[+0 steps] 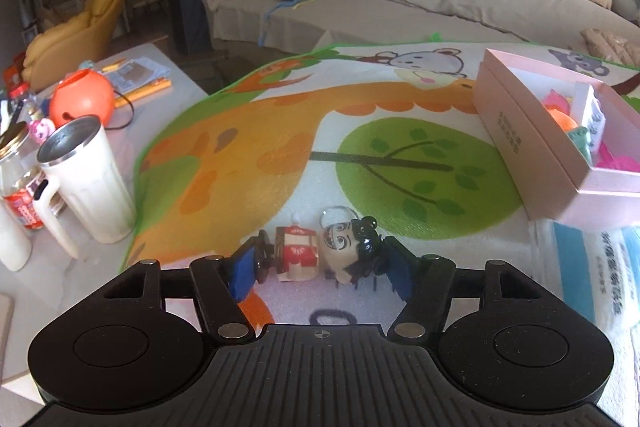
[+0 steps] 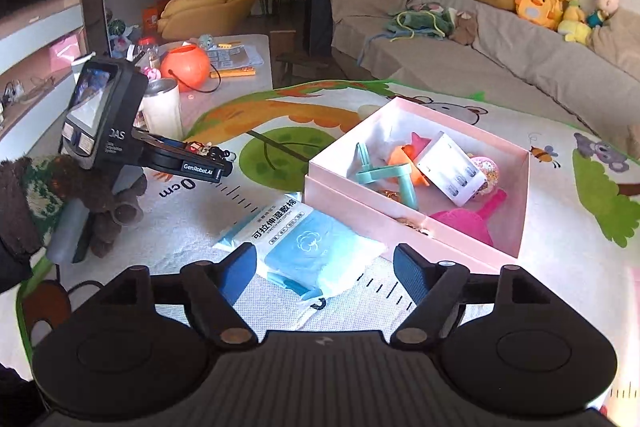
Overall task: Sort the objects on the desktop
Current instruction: 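Reach the right tool to the blue wet-cotton pack while the left tool approaches the doll keychain, then grasp the blue pack with the right tool and set it on the mat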
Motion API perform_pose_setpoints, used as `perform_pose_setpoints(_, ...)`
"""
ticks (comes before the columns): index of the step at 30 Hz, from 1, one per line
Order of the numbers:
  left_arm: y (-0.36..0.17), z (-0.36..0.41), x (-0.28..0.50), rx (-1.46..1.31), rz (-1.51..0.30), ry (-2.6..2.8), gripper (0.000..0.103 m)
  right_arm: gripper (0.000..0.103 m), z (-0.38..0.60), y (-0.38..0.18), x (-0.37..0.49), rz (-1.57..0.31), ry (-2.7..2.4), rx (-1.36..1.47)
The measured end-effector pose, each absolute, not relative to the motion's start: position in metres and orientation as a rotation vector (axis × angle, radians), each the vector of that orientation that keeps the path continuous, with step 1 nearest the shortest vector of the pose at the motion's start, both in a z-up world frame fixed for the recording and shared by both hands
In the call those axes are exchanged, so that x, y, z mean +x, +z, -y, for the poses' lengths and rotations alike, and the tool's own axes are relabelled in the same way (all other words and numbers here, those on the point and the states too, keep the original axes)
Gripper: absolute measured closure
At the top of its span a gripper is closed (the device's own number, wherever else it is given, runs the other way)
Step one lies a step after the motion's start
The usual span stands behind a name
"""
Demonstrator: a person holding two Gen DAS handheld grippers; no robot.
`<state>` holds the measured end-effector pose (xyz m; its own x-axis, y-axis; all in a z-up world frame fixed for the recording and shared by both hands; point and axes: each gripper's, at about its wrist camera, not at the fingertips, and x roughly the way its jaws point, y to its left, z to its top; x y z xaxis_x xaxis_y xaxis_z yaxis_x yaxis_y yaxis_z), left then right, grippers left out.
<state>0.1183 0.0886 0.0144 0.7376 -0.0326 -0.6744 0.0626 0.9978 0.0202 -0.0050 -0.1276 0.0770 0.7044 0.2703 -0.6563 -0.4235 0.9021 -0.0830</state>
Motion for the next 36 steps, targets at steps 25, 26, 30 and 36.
perform_pose_setpoints(25,0.011,-0.026,-0.03,0.122,-0.766,-0.418,0.006,0.023,0.127,0.017,-0.04,-0.773,0.291,-0.382)
perform_pose_setpoints(26,0.011,-0.022,-0.031,0.119,-0.77,-0.432,0.006,0.019,0.133,0.017,-0.046,-0.766,0.27,-0.361)
perform_pose_setpoints(30,0.015,-0.011,-0.039,0.115,-0.794,-0.512,0.002,0.004,0.157,0.016,-0.07,-0.754,0.21,-0.22)
perform_pose_setpoints(36,0.023,-0.009,-0.047,0.127,-0.754,-0.445,0.002,0.0,0.172,0.0,-0.086,-0.799,0.17,-0.038)
